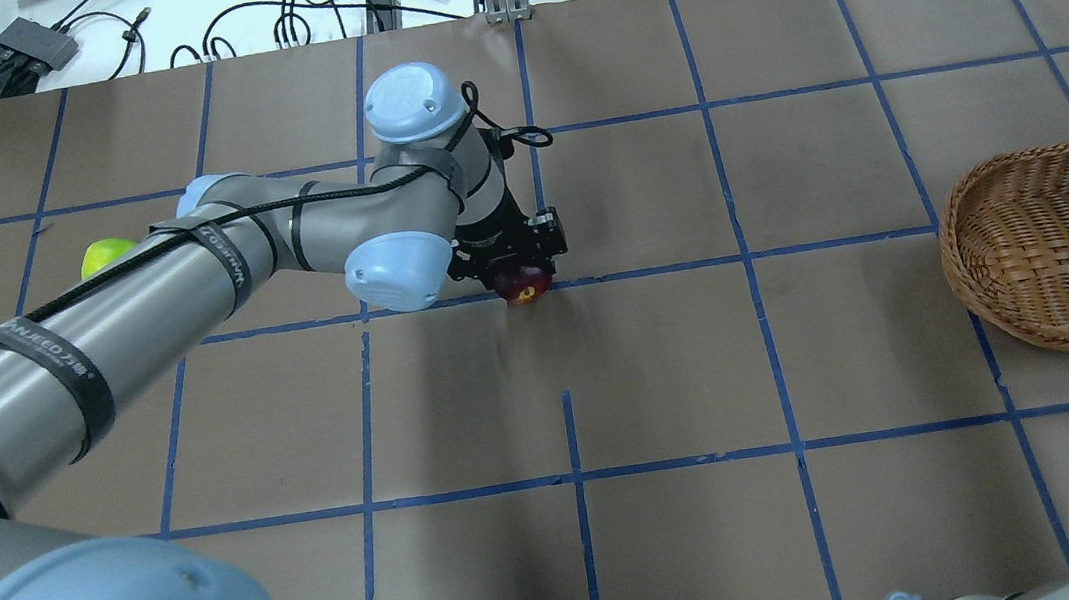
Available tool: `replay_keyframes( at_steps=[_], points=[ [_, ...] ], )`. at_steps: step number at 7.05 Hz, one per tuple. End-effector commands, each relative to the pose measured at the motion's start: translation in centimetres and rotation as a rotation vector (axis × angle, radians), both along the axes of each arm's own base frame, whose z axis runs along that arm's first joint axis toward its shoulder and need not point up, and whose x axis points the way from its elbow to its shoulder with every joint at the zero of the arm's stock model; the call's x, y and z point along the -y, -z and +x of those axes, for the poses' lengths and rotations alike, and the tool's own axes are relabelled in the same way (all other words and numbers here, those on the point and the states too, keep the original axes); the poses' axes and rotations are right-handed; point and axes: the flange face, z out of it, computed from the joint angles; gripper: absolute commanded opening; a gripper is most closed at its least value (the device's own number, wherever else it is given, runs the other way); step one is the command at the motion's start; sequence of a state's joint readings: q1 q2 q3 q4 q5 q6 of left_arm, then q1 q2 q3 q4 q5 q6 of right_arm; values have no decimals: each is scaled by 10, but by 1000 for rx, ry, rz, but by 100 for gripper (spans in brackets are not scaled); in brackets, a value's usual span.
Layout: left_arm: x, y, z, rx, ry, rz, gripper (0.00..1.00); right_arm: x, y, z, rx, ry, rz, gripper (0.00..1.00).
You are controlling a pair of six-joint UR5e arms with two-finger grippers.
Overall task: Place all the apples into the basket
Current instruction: 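Carry the red apple to the basket with right while left carries dark apple to center, then open the left gripper over the dark apple while right releases red apple in basket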
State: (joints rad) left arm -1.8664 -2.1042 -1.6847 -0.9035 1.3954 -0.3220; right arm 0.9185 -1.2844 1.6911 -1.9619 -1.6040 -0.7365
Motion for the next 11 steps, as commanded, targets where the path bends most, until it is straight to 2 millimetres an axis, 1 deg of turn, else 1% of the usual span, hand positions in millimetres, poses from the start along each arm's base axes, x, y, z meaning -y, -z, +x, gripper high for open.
replay_keyframes(
  at_steps=[1,2,3,4,5,6,7,8,9,10,11],
  points=[
    [2,-5,-14,-15,-60,-23,99,-19,58,-74,43,-10,-23,42],
    [4,-19,-4,-14,-76,-11,100,-32,78,-77,56,-3,-27,49],
    [14,-38,23,-11,-95,-8,100,-33,78,-76,43,-5,-41,86],
    [38,-76,88,-5,-94,0,100,-31,75,-76,45,-6,-52,100],
    [53,-106,181,64,-10,64,100,-30,53,-77,19,-7,-84,100],
    [63,-124,279,177,111,84,100,-27,28,-66,42,-17,-147,100],
    [60,-111,349,179,143,112,100,-27,7,-46,83,-30,-161,100],
    [68,-103,403,168,172,113,100,-18,-18,-9,79,-78,-176,100],
    [83,-107,424,199,157,75,100,-3,-36,58,96,-186,-162,100],
    [112,-112,441,264,181,27,100,16,-48,144,79,-286,-166,100],
    [135,-93,459,345,243,71,96,25,-49,208,89,-234,-158,100]
  ],
)
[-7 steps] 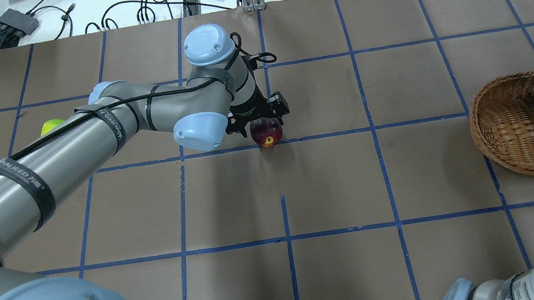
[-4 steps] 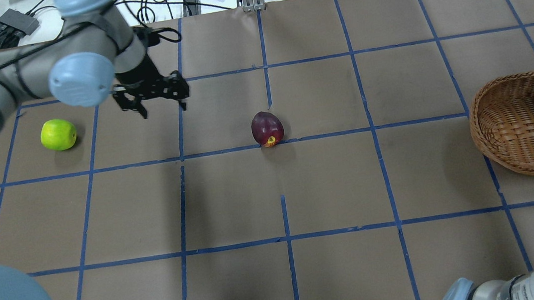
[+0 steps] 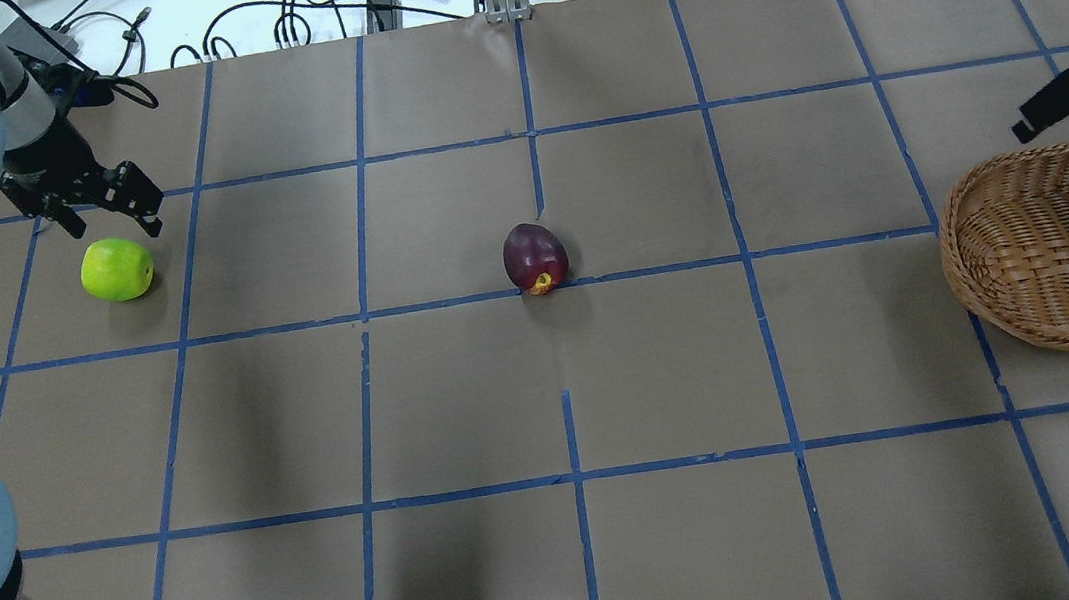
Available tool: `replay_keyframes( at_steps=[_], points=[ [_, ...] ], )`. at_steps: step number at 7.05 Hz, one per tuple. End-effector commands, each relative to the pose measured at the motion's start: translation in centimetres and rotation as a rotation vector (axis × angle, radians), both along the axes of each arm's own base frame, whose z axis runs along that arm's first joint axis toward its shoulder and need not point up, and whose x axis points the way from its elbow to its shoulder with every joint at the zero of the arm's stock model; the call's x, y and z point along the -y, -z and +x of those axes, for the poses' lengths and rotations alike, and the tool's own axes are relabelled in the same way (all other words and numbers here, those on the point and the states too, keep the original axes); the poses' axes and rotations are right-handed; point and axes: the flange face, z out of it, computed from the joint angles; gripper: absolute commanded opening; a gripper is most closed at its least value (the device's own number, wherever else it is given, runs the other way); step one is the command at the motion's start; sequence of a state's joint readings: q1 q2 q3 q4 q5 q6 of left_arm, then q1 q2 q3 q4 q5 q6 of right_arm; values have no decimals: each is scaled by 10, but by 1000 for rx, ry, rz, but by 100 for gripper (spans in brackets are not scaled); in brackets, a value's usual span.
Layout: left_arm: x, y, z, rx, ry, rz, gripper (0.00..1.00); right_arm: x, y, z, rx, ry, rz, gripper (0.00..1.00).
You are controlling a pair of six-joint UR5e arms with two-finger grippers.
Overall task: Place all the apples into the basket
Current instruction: 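Reach the right gripper to the dark apple and grasp while left grasps green apple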
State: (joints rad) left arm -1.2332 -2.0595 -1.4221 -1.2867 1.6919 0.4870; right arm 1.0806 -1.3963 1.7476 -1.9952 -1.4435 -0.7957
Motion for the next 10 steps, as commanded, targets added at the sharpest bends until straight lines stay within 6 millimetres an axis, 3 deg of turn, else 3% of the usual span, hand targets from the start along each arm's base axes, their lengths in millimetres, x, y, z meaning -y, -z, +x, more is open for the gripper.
replay_keyframes(
  at_steps=[1,3,4,5,6,7,8,10],
  points=[
    [34,29,32,94,68,40,98,12,-6,153,2,54,25,100],
    [30,52,33,70,50,76,100,24,0,279,-14,235,51,100],
    [26,64,34,65,48,97,100,37,8,356,4,300,56,100],
    [24,67,36,63,46,103,100,46,29,422,6,314,77,100],
    [20,73,42,57,19,112,100,46,55,466,8,398,110,100],
    [18,86,41,52,-3,127,100,41,81,500,17,439,111,100],
    [21,86,42,67,-18,96,100,37,101,519,18,403,98,100],
    [20,95,42,68,-18,96,100,34,118,516,-40,324,97,100]
  ],
)
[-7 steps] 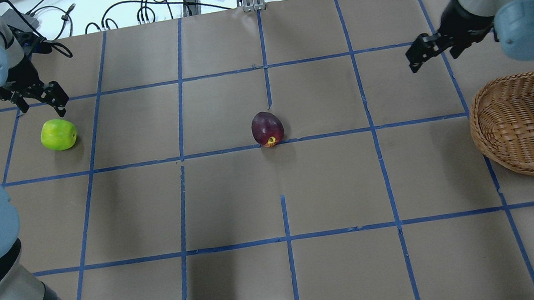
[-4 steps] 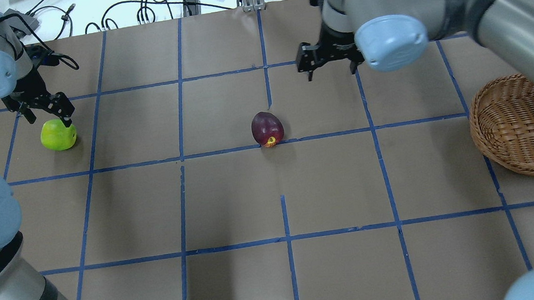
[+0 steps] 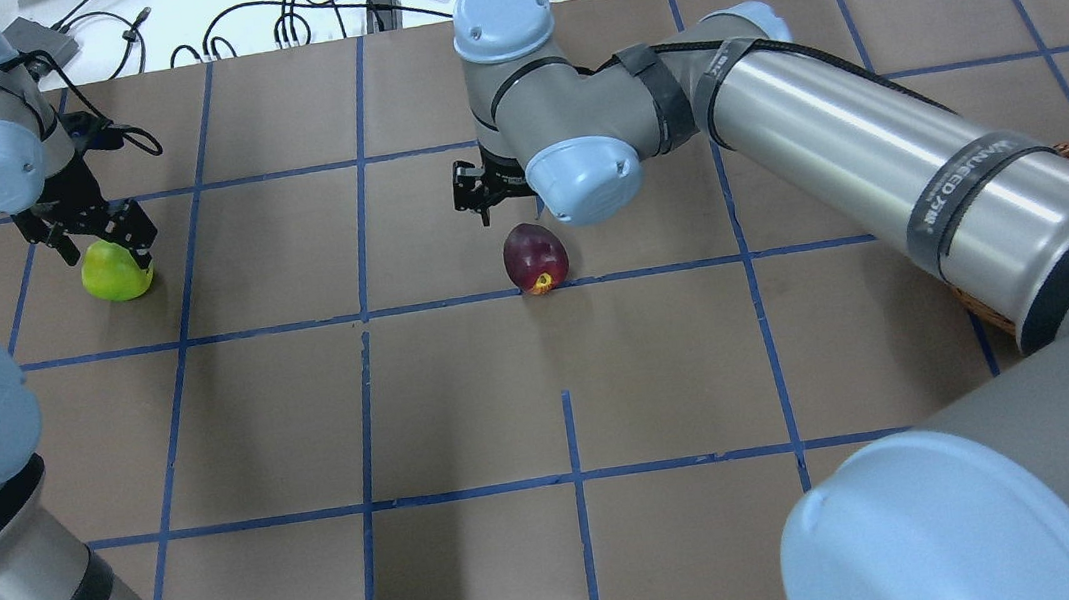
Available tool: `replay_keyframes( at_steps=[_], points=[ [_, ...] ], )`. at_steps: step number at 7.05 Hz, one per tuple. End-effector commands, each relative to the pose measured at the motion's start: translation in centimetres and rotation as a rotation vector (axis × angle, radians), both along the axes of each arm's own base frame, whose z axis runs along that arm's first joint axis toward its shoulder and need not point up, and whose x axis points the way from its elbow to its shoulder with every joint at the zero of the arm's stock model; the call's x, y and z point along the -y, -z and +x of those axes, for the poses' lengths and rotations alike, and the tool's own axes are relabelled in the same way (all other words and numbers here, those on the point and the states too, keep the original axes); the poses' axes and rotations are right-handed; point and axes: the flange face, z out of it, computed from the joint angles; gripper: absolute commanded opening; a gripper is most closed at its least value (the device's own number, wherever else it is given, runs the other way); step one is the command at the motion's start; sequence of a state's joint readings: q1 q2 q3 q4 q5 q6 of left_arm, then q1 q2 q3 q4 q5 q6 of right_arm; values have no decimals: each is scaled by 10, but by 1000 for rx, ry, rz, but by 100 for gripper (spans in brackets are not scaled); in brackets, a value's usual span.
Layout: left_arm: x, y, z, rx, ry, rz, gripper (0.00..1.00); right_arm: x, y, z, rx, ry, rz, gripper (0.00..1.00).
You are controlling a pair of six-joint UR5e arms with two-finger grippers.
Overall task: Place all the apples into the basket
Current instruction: 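Reach the right gripper to the dark apple and grasp while left grasps green apple, then carry the dark apple into the basket with the right gripper and release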
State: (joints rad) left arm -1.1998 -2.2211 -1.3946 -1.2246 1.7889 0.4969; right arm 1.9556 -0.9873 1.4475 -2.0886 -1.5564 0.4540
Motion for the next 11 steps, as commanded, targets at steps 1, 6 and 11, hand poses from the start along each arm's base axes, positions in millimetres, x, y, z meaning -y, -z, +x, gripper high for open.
replay_keyframes(
  at_steps=[1,6,11],
  points=[
    [1,5,1,6,-1,-12,100,-8,26,0,-39,-65,26,100],
    [0,7,0,4,0,-7,100,-6,38,-1,-47,-182,47,24],
    [-3,12,-1,-2,4,0,100,26,-118,-306,-61,-66,36,20]
  ],
)
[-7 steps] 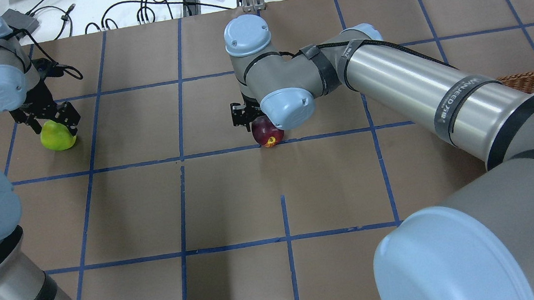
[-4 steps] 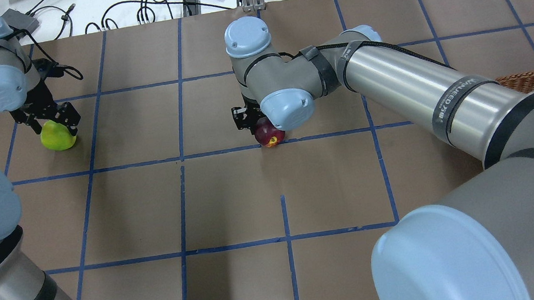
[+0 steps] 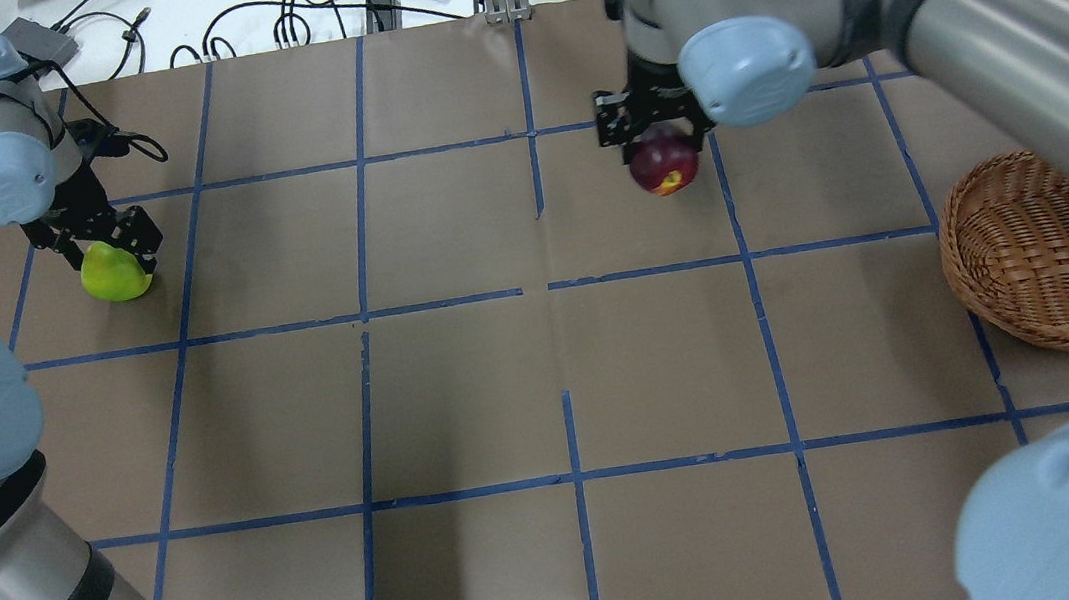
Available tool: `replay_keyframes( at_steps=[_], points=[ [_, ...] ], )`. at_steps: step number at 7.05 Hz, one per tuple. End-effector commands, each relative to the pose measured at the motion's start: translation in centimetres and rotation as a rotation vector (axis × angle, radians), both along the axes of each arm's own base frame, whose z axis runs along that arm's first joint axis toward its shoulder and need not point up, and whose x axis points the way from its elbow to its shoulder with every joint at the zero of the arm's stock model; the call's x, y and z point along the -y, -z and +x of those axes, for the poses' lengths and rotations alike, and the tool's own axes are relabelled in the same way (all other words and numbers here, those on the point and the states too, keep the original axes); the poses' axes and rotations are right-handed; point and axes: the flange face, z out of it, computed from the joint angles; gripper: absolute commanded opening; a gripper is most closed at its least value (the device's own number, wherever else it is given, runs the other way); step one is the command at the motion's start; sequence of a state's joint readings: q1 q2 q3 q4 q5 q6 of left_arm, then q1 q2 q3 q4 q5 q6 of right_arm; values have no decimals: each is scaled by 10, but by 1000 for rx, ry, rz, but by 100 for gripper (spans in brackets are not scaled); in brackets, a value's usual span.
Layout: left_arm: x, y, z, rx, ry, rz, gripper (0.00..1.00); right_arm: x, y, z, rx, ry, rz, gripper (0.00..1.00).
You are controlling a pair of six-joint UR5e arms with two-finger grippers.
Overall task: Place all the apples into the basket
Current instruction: 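Carry the dark apple into the basket with the right gripper and release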
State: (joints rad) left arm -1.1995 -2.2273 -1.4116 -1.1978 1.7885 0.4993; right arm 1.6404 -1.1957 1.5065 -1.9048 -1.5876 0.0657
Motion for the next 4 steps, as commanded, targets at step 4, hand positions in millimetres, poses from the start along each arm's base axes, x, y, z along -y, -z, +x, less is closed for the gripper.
replay_keyframes(
  at_steps=[4],
  points=[
    [9,-42,-20,-11,139,-40,0,-69,-4,-338,-64,-92,83,16]
  ],
)
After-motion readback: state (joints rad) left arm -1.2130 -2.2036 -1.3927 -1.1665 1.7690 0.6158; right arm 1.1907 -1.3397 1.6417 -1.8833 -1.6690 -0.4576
